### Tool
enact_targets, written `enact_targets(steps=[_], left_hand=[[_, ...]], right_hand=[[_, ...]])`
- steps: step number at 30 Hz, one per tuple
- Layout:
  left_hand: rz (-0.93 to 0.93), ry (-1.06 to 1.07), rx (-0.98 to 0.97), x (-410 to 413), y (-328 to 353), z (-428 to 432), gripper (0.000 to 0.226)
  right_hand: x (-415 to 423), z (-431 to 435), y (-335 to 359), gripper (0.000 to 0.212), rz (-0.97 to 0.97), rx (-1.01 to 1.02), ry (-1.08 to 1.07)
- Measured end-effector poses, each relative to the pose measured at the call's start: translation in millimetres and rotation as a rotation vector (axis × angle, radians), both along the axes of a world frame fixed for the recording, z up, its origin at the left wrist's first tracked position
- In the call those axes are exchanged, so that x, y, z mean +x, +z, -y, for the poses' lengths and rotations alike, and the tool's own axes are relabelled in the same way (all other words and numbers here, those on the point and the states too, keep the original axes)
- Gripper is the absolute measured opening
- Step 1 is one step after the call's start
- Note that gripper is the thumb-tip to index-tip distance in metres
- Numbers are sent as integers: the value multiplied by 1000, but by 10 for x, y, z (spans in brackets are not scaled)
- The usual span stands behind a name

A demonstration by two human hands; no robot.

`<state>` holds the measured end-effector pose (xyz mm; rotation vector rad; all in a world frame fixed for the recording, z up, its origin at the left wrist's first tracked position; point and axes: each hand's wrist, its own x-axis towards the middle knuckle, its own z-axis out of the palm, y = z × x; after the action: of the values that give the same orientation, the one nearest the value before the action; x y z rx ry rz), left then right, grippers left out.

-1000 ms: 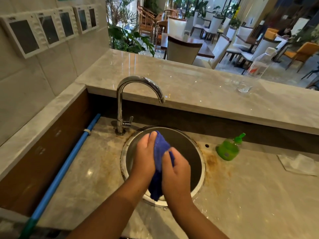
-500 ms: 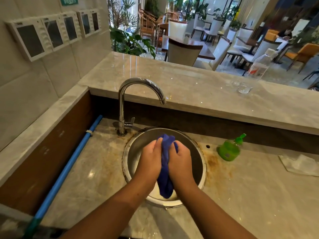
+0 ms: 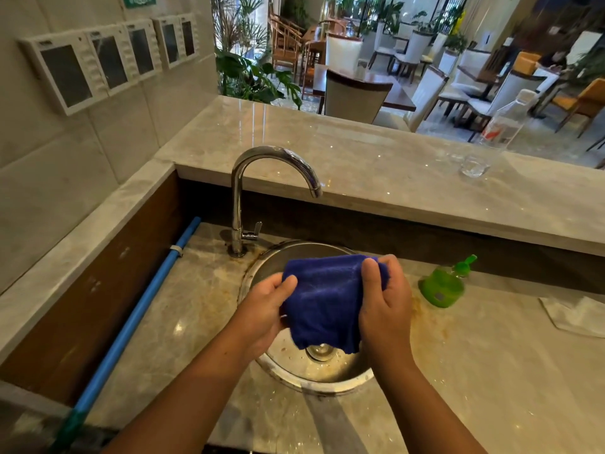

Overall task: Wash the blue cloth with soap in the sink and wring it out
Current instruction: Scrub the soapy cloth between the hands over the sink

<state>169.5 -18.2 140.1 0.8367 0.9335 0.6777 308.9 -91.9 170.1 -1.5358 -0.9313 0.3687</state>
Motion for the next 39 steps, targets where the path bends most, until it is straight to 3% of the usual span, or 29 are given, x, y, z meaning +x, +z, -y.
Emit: enact_targets(steps=[2, 5, 7, 10, 11, 15, 17, 19, 23, 25, 26, 29, 30, 33, 34, 39], left_hand=[[-12, 63, -68, 89, 7, 27, 23], [-194, 237, 79, 301, 69, 55, 21], [-285, 247, 222, 369, 167, 77, 26], [-350, 168, 421, 358, 157, 79, 28], [-387, 156, 485, 346, 128, 84, 27], [-524, 115, 640, 345, 69, 171, 32], [-568, 43, 686, 365, 77, 243, 29], [-591, 14, 713, 373, 107, 306, 27], [-732, 64, 669, 294, 105, 236, 20], [-824, 101, 688, 210, 75, 171, 19], [-852, 114, 703, 176, 59, 144, 20], [-803, 133, 708, 150, 67, 115, 21], [-733, 131, 686, 156, 80, 123, 18], [-522, 110, 599, 180, 132, 180, 17], [-482, 100, 586, 183, 147, 202, 17], [-397, 51, 523, 200, 173, 281, 39]], right_hand=[[-15, 13, 17, 22, 58, -21, 39], [-75, 1, -82, 24, -42, -48, -36], [-49, -32, -191, 28, -358, -161, -146], [4, -72, -392, 39, -1126, -389, -110], [-18, -49, -449, 48, -1269, -440, -60], [-257, 104, -584, 78, -1486, -508, 213], [-332, 104, -629, 71, -1487, -445, 229], [-316, 52, -702, 54, -1340, -395, 66], [-137, -5, -634, 15, -614, -229, -185], [-96, 35, -528, 18, -319, -160, -177], [-98, 57, -519, 24, -286, -120, -172], [-163, 76, -545, 35, -456, -138, -205], [-184, 87, -578, 39, -627, -192, -179], [-261, 131, -478, 59, -1396, -409, 56], [-282, 155, -454, 65, -1529, -468, 139], [-330, 192, -609, 81, -1587, -616, 303]])
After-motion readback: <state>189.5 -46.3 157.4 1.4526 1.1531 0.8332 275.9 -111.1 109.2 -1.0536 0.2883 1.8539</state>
